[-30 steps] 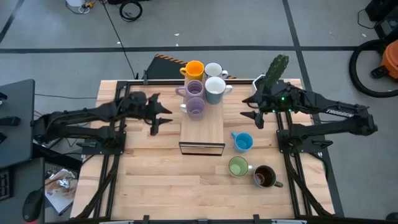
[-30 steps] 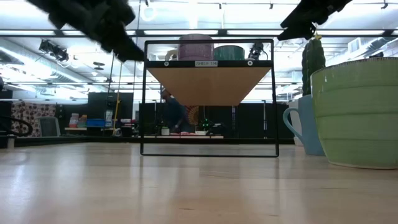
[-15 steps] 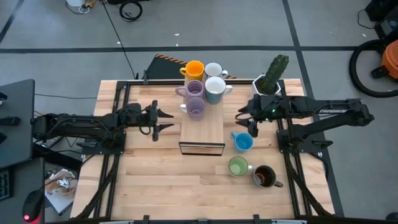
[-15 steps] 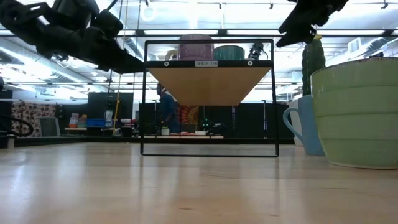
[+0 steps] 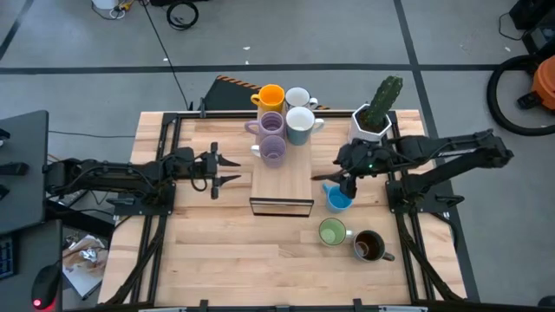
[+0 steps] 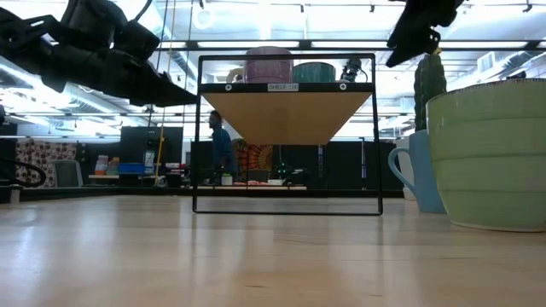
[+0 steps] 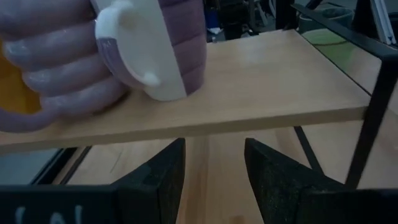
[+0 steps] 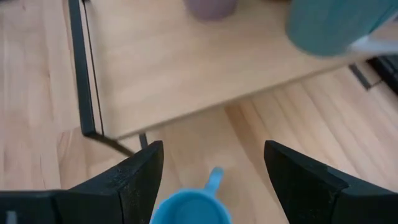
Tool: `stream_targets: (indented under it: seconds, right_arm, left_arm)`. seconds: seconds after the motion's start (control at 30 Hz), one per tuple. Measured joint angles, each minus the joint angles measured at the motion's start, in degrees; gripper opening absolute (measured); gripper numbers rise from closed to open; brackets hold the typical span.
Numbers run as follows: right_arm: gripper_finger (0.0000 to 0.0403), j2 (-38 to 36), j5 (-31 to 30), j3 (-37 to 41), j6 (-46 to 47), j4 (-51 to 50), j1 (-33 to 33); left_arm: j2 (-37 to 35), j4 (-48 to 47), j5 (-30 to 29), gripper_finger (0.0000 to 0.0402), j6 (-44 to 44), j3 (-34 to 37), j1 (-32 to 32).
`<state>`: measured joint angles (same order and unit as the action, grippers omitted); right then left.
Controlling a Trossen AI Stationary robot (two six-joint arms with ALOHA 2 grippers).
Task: Place coffee mugs
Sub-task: Put the light blue mug on the shelf aligned with the purple mug
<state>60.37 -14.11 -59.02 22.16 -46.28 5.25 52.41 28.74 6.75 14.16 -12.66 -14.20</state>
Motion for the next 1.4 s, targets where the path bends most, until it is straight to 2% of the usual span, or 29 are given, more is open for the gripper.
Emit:
stream_targets:
  seconds: [0.2, 0.3, 0.43, 0.6, 0.83, 1.27, 1.4]
  right_arm:
    - [0.0283, 1.7, 0.7, -1.7, 2.3, -6.3, 2.1]
    - [0.0283, 2.3, 3.0, -1.7, 3.3, -7.5, 3.1]
    - [0.0283, 2.9, 5.6, -1.7, 9.4, -9.9, 4.9]
    - [0.0283, 3.6, 5.3, -1.7, 17.0, -14.9, 8.6]
    - [0.0283, 3.8, 5.4, -1.7, 23.5, -15.7, 12.2]
    - [0.0283, 4.0, 3.3, -1.7, 28.8, -19.9, 16.5]
    - [0.0283, 4.2, -1.8, -1.4, 29.9, -20.4, 15.8]
  left_arm:
    - [-0.1, 1.5, 0.1, 0.0172, 1.9, 0.0, 0.0]
    - [0.1, 1.4, 0.2, 0.0172, 2.0, 0.0, 0.0]
    - [0.1, 2.3, 0.0, 0.0172, 2.2, 0.0, -0.1]
    - [0.1, 4.6, -0.6, 0.0172, 3.0, 0.0, -0.1]
    - [0.1, 5.3, -1.0, 0.0172, 4.4, 0.0, -0.2]
    - [0.1, 7.6, -1.2, 0.0172, 5.2, 0.0, -0.3]
    - [0.1, 7.6, -1.2, 0.0172, 5.3, 0.0, -0.3]
